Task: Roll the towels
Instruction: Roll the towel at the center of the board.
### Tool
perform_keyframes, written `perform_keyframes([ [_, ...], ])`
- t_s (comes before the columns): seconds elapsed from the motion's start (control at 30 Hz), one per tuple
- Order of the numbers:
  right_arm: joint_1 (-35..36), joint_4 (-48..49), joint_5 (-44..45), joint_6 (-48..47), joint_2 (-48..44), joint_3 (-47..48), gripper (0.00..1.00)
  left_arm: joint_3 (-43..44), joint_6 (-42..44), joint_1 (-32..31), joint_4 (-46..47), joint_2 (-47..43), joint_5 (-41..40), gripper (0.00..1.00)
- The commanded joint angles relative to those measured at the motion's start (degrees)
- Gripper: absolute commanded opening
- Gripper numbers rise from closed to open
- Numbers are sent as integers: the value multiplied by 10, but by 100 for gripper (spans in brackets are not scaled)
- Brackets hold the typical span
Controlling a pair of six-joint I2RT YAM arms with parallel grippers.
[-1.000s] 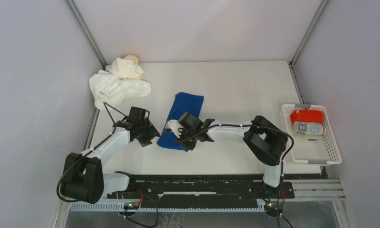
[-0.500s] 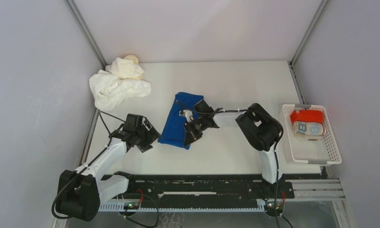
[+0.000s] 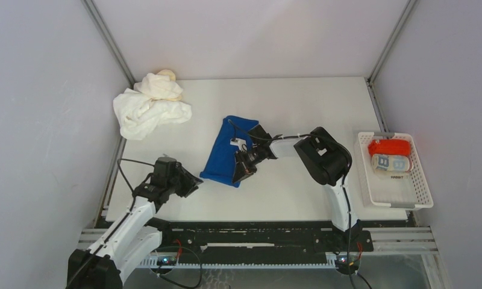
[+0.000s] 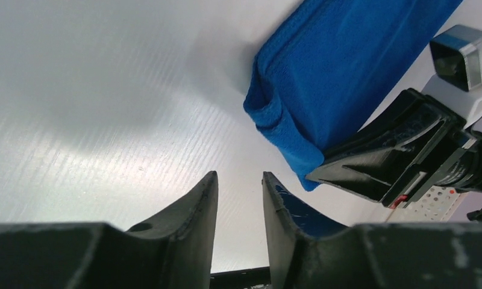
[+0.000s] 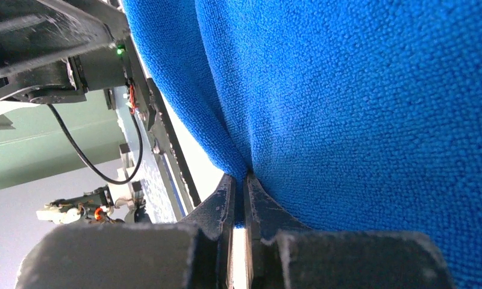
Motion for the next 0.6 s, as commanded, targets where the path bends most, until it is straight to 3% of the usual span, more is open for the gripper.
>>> perform_keyframes([
  [0.0,-3,-8,24,1,11,23,0,-26,-23,-19,56,3,15,34],
  [0.17,-2,-13,27,-1,13,25,0,-17,-22,-50,110,71,14,32],
  [0.57,1,-20,25,-8,17,24,0,41,-2,-24,167,153,11,36],
])
